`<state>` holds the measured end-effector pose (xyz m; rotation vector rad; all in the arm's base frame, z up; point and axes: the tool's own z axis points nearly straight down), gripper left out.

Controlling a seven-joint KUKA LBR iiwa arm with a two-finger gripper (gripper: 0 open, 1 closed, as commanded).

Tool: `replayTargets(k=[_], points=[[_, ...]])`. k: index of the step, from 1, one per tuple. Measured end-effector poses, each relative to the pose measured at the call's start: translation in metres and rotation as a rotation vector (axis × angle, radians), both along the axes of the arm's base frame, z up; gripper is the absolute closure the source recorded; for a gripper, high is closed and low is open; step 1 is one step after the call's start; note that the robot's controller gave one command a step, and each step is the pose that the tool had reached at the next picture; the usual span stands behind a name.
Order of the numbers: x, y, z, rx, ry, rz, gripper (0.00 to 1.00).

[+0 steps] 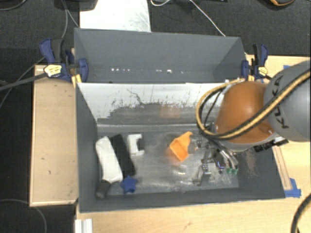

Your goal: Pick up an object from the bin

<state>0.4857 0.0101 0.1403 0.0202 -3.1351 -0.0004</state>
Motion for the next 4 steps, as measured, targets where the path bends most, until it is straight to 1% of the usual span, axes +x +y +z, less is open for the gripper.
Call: replayTargets(k=[1,2,3,4], points=[[0.002,0.000,0.004,0.000,-0.008,-0.001,0.00],[0.002,0.000,0.004,0.000,-0.009,0.000,0.00],[0.078,0.044,-0.062,0.006,-0.040,0.069,0.00],[0.077,0.032,-0.042,0.001,-0.016,0.085,0.00]])
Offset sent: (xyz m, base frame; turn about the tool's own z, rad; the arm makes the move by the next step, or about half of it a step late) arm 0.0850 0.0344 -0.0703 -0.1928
